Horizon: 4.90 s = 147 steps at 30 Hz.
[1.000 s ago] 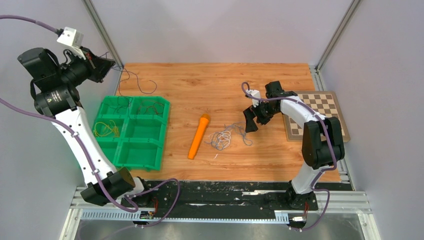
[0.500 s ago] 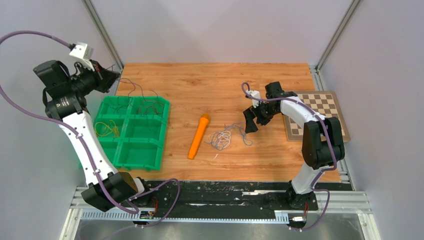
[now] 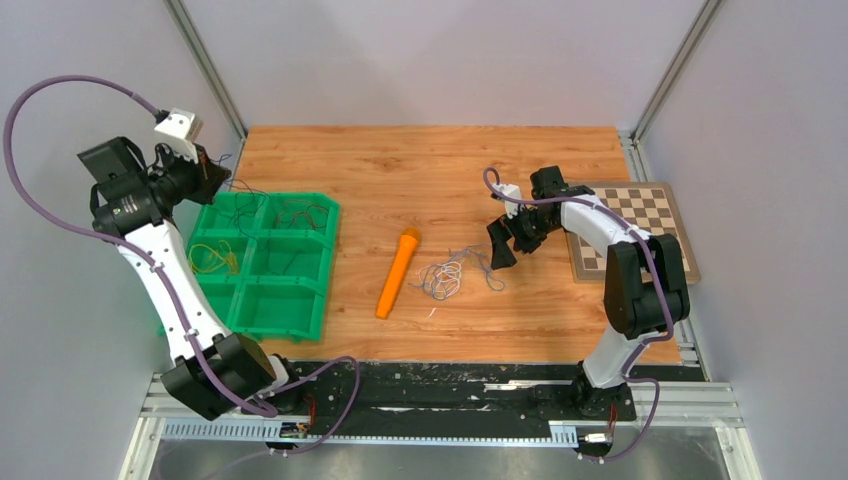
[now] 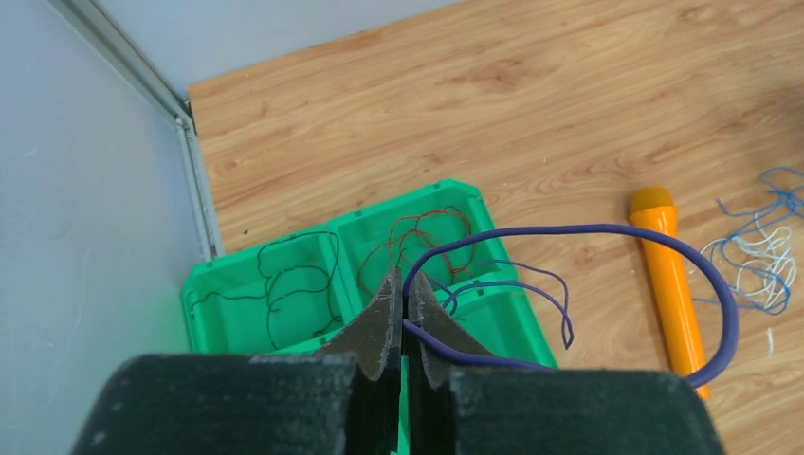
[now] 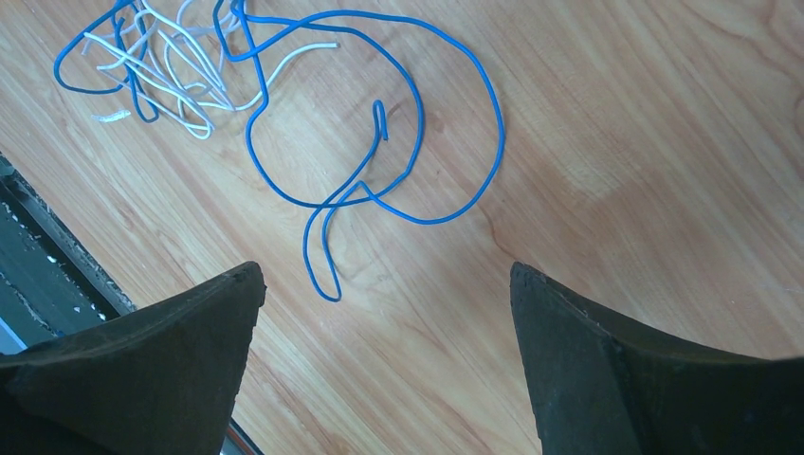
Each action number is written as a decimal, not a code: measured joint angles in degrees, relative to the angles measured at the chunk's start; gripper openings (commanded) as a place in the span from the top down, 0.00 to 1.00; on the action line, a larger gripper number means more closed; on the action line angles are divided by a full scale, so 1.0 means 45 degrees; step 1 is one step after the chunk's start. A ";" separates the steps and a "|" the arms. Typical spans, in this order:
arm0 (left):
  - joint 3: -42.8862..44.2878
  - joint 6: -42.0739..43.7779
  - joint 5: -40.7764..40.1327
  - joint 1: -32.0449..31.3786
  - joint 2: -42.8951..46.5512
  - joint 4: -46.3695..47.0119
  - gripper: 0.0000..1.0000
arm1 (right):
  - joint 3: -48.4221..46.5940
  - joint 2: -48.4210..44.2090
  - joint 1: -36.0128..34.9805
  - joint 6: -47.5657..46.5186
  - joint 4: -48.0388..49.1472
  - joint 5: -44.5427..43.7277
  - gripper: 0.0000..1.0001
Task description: Untangle the cables
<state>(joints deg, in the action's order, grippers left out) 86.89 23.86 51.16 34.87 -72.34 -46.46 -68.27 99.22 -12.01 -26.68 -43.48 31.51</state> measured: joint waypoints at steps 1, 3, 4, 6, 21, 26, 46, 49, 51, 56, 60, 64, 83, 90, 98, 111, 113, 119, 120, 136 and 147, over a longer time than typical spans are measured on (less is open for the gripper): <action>0.0141 0.0301 -0.0015 0.0034 -0.0068 -0.0136 1.00 | 0.0000 0.0000 0.0010 0.0000 0.0010 0.0000 0.00; 0.0214 0.0889 0.0010 0.0015 -0.0151 -0.0471 1.00 | 0.0000 0.0000 0.0015 0.0000 0.0015 0.0005 0.00; 0.0180 0.1200 0.0000 -0.0068 -0.0180 -0.0670 1.00 | 0.0000 0.0000 0.0015 0.0000 0.0015 0.0005 0.00; -0.0146 0.1564 -0.0097 -0.0321 -0.0204 -0.0743 1.00 | 0.0000 0.0005 0.0019 0.0005 0.0019 0.0019 0.00; -0.6499 -0.0923 -0.4284 -0.1564 -0.1049 0.2511 1.00 | 0.0282 0.0029 0.0019 0.0170 0.0306 0.0214 0.00; -0.6941 -0.1345 -0.6237 -0.1792 -0.1282 0.4056 0.99 | 0.0622 0.0029 0.0019 0.0155 0.0291 0.0209 0.00; -0.6003 -0.1530 -0.8383 -0.3264 0.0729 0.2671 0.00 | 0.0631 -0.0155 0.0141 0.0141 0.0272 0.0223 0.00; -0.4522 -0.1535 -0.7703 -0.3264 0.1651 0.1865 0.00 | 0.0534 -0.0510 0.0141 0.0141 0.0204 0.0442 0.00; -0.3351 -0.1579 -0.6873 -0.3264 0.1758 0.1496 0.00 | 0.0423 -0.0695 0.0112 0.0136 0.0209 0.0578 0.02; -0.1758 -0.2006 -0.4265 -0.3298 0.1345 0.0996 0.00 | -0.0039 -0.0588 -0.0194 0.0039 0.0257 0.0656 0.07; -0.2040 -0.2535 -0.3016 -0.3415 0.0996 0.0738 0.00 | -0.1248 0.0461 -0.0719 0.0039 0.0389 0.0573 0.05; -0.2501 -0.2730 -0.2516 -0.3473 0.1005 0.0554 0.00 | -0.2040 0.1438 -0.1336 -0.0423 0.0432 0.0578 0.03; -0.2390 -0.2399 -0.1719 -0.3730 0.1229 0.0665 0.00 | -0.5226 0.1826 -0.1899 -0.2667 -0.2715 0.2263 1.00; -0.2278 -0.2516 -0.0874 -0.5600 0.1214 0.1938 0.00 | -0.6887 -0.0874 -0.1899 -0.2035 -0.2540 0.4046 1.00; -0.2084 -0.3492 -0.0704 -1.0025 0.0894 0.4206 0.07 | -0.7111 -0.1855 -0.2064 -0.0860 -0.1758 0.5183 1.00; -0.0957 -0.1001 -0.0855 -1.4756 -0.1792 0.4158 0.64 | -0.5775 -0.3235 -0.2832 -0.0840 -0.1579 0.5221 1.00; -0.0792 -0.0228 -0.1059 -1.5154 -0.1972 0.3657 0.84 | -0.5625 -0.3449 -0.2875 -0.0855 -0.1554 0.5212 1.00; -0.0665 0.0816 -0.1608 -1.5586 -0.1987 0.3123 1.00 | -0.4847 -0.3837 -0.2880 -0.0879 -0.1433 0.4877 0.53; -0.0665 0.0801 -0.1705 -1.5586 -0.1938 0.3138 1.00 | -0.4653 -0.3847 -0.2880 -0.0831 -0.1404 0.4745 0.35; 0.4566 -0.2788 -0.5343 -1.5436 -0.1540 0.4459 1.00 | -0.1486 -0.2560 -0.1370 0.0486 0.0427 0.4299 0.00; 0.7227 -0.3944 -0.6601 -1.5314 -0.2132 0.5722 1.00 | -0.1273 -0.4658 -0.2793 0.3745 0.6722 0.5119 0.00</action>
<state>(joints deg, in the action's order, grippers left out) 119.42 6.11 21.45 -34.04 -81.93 -20.71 -74.00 78.26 -24.58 -9.82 -13.23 54.54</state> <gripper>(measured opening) 0.009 0.998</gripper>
